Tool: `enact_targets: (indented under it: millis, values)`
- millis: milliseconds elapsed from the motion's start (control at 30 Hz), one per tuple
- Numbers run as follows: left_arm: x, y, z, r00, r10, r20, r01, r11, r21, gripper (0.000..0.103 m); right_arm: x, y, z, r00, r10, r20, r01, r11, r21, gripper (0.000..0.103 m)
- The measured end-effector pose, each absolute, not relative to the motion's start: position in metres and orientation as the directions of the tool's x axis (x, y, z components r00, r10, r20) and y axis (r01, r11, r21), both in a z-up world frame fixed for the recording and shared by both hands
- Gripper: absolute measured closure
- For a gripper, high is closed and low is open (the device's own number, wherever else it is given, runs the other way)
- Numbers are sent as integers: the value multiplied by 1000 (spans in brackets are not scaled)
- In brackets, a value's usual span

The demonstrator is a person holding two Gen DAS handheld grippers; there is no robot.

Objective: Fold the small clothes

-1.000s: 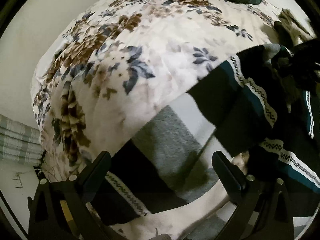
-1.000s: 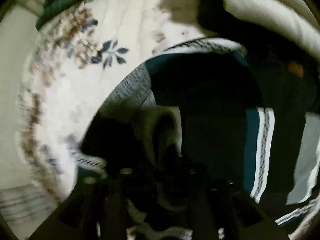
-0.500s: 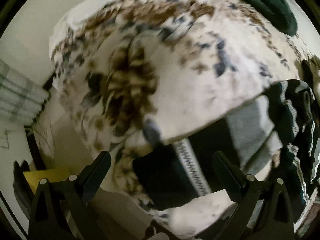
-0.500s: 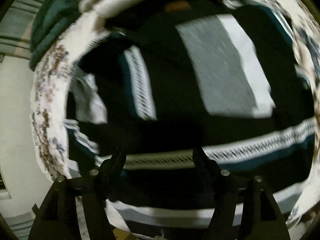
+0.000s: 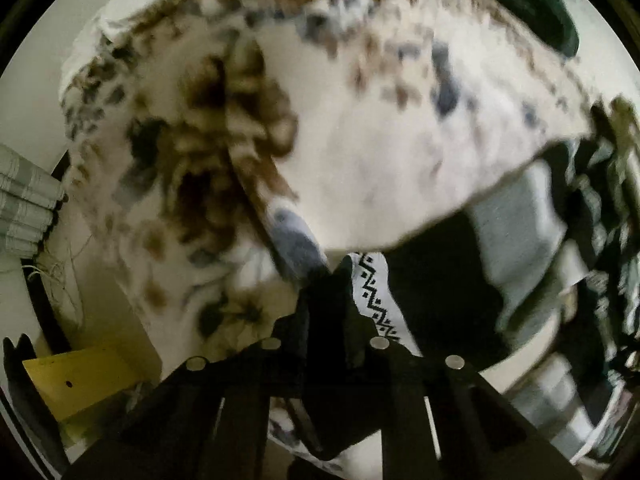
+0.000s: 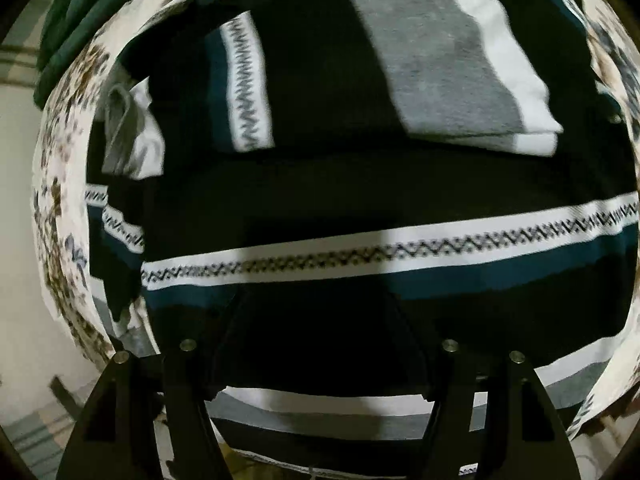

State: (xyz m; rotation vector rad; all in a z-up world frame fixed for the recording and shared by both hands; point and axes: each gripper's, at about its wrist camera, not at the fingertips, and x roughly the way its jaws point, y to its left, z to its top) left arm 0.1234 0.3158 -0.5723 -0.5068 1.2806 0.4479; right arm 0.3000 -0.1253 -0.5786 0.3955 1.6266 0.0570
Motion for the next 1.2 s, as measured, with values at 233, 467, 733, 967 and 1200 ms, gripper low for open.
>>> enact_targets:
  millis: [233,467,733,967,1200]
  values:
    - [133,379,-496,393,108,-913,-635,750,-185,95,309,-92,-566,-27,332,-943,178,930,322,32]
    - [178,440,-532,420,92,-903,-648,727,-228,87,324,-63,-564,-20,346,-938,160,927,339,32]
    - [113,458,-560,454,-18,-891,-771,492,-403,56,321,-45,-569,-51,358,-932,151,925,348,32]
    - [76,444,-592,592,-168,-789,-764,194,-615,48,318,-35,-577,-82,349,-934,145,931,335,32]
    - [123,409,-636,659,-261,-706,-727,23,-687,48,322,-28,-580,-86,327,-941,149,938,312,32]
